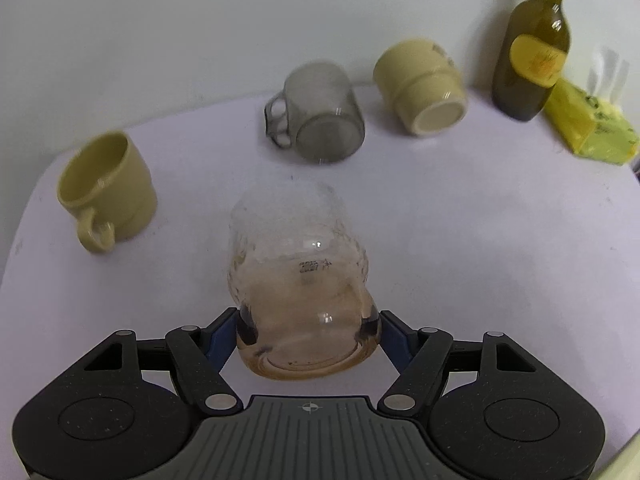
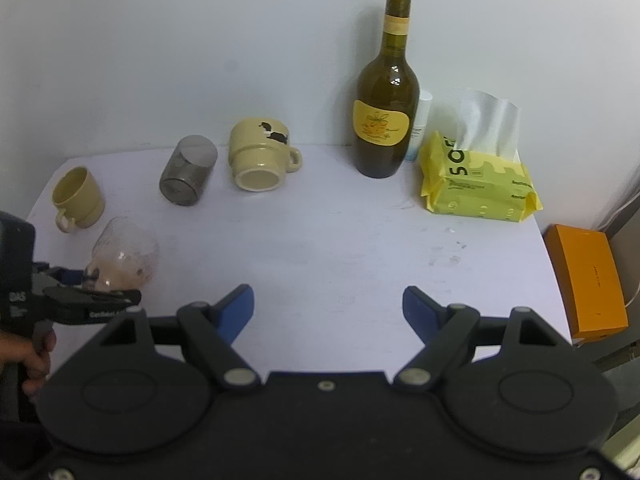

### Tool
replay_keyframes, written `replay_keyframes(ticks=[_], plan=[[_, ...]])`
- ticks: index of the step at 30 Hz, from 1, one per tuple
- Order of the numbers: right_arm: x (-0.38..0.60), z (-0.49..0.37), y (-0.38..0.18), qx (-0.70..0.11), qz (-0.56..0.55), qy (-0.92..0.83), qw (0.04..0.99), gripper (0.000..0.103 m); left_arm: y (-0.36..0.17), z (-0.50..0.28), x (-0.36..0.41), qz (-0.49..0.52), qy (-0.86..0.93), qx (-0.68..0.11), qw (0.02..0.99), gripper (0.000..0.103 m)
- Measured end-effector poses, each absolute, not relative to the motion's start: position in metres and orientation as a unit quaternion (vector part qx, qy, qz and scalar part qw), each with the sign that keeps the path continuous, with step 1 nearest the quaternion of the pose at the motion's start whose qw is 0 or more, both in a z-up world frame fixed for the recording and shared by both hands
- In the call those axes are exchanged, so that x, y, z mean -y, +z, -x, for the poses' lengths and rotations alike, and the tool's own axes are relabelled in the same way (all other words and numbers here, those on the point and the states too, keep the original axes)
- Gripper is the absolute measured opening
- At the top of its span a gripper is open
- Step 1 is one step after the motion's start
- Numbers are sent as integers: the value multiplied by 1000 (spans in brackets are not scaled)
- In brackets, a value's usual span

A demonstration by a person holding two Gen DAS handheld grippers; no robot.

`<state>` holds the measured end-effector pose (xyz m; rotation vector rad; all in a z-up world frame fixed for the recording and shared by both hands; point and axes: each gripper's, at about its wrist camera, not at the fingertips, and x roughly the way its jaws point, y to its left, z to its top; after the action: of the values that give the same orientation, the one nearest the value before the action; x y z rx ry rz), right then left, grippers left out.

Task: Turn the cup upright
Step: 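Rotate the left tool to turn the glass tumbler opening upward, then lower the tumbler onto the table and open the left tool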

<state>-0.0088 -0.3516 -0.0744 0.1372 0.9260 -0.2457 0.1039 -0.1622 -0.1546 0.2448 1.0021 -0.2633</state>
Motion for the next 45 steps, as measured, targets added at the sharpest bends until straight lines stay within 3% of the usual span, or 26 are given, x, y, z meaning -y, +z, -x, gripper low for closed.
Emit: replay_keyframes(ticks=[19,21,23,29,36,40,45], plan=[[359,15,-64,-426,-82,-129,891,81,-127,-151,170,-92,-101,-458,878,70],[358,15,-64,-427,-85,-128,891,81,-119,-144,169,-93,-103,-451,882,75],[357,13,-64,-429,-90,-125,890,81,-109,-134,168,-97,-102,-441,887,86],[340,-7,-56,-432,-86,-96,892,81,-78,-95,148,-60,-98,-447,887,99],[298,-37,-36,-450,-59,-42,890,84,-34,-60,106,1,-33,-453,891,103],[268,-48,-26,-466,-54,0,883,94,-24,-50,85,56,4,-479,876,103],[234,-56,-31,-487,-22,36,873,95,-28,-39,79,31,45,-492,869,103]])
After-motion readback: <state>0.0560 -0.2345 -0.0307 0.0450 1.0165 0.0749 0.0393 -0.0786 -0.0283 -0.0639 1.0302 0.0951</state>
